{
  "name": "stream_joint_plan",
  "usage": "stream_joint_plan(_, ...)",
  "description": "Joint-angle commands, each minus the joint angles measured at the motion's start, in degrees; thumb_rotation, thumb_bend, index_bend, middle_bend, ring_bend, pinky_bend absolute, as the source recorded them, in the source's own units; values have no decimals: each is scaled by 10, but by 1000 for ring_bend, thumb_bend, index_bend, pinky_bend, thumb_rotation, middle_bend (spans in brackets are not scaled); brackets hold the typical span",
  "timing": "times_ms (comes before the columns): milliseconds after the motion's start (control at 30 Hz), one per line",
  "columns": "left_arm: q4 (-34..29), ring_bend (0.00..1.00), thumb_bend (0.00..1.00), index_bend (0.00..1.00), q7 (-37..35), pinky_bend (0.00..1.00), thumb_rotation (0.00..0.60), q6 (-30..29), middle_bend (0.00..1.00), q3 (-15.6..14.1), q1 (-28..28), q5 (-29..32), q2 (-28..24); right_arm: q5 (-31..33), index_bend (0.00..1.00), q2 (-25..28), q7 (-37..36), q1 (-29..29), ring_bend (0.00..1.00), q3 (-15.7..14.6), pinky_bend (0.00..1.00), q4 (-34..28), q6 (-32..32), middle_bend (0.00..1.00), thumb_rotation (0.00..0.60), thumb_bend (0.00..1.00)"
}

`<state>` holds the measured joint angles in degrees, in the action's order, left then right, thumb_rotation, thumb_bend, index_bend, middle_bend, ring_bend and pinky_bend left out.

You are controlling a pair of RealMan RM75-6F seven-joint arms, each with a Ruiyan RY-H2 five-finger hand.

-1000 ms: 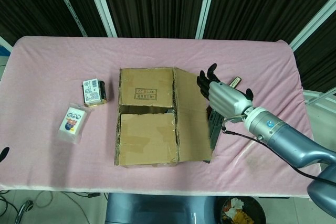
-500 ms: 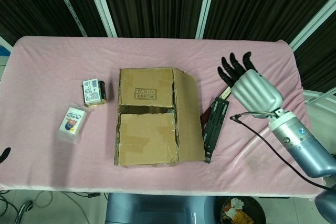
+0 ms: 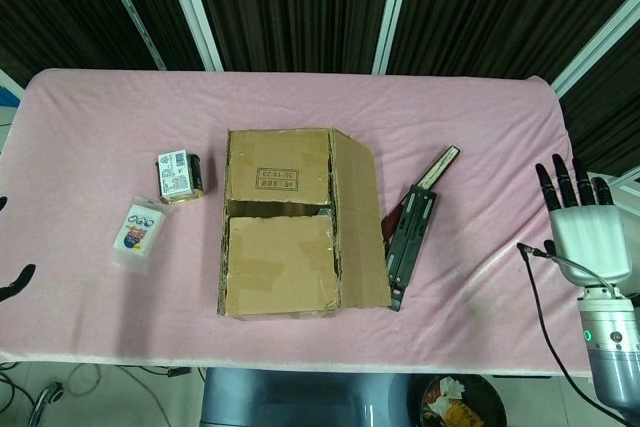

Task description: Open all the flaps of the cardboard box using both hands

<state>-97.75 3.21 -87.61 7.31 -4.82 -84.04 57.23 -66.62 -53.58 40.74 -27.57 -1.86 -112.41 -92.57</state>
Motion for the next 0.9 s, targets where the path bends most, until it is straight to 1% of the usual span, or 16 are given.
stream_joint_plan(33,-50,0,202,0,36,17,600,39,0,16,-37,-3,-26,-21,0,-33,-40,38,28,-7,228,45,-20,33,600,186)
stream_joint_plan(200,-90,0,205,0,89,18,600,74,0,36,-78,3,-33,-24,0,-54,-76,63,28,-5,227,85,-11,19,600,188)
stream_joint_plan(267,-106,0,222,4,105,24,600,93,0,41,-93,13,-33,-25,0,-59,-85,68,28,-3,228,96,-5,19,600,188)
stream_joint_plan(300,-118,0,239,10,114,33,600,109,1,45,-104,21,-34,-24,0,-63,-90,71,28,-1,228,103,0,19,600,188)
stream_joint_plan(333,-142,1,253,15,125,42,600,146,5,51,-128,34,-35,-21,0,-67,-101,73,28,1,228,111,8,19,600,188)
stream_joint_plan(400,-174,18,307,29,155,87,600,188,23,64,-159,76,-44,-22,0,-73,-117,77,28,8,228,126,17,19,600,188)
stream_joint_plan(467,-191,42,366,44,176,121,600,215,46,73,-183,101,-47,-23,0,-74,-125,80,28,12,227,133,26,19,600,190)
stream_joint_plan(533,-200,68,413,65,198,152,600,244,80,81,-211,122,-49,-24,0,-74,-130,82,28,16,228,139,33,19,600,190)
stream_joint_plan(567,-203,80,434,73,209,167,600,269,97,88,-233,139,-48,-22,0,-74,-135,84,28,18,228,141,38,19,600,190)
stream_joint_plan(667,-207,98,469,76,235,189,600,318,123,102,-282,192,-47,-20,0,-73,-143,88,28,25,228,143,46,19,600,190)
stream_joint_plan(733,-206,115,494,77,250,200,600,345,139,111,-316,225,-43,-20,0,-73,-147,92,29,29,228,145,50,19,600,190)
stream_joint_plan(800,-200,133,540,82,261,216,600,372,156,119,-351,254,-34,-19,0,-72,-149,94,28,32,228,145,54,19,600,190)
stream_joint_plan(900,-191,164,610,93,278,255,600,398,194,124,-394,295,-24,-20,0,-72,-151,97,28,36,227,146,58,19,600,190)
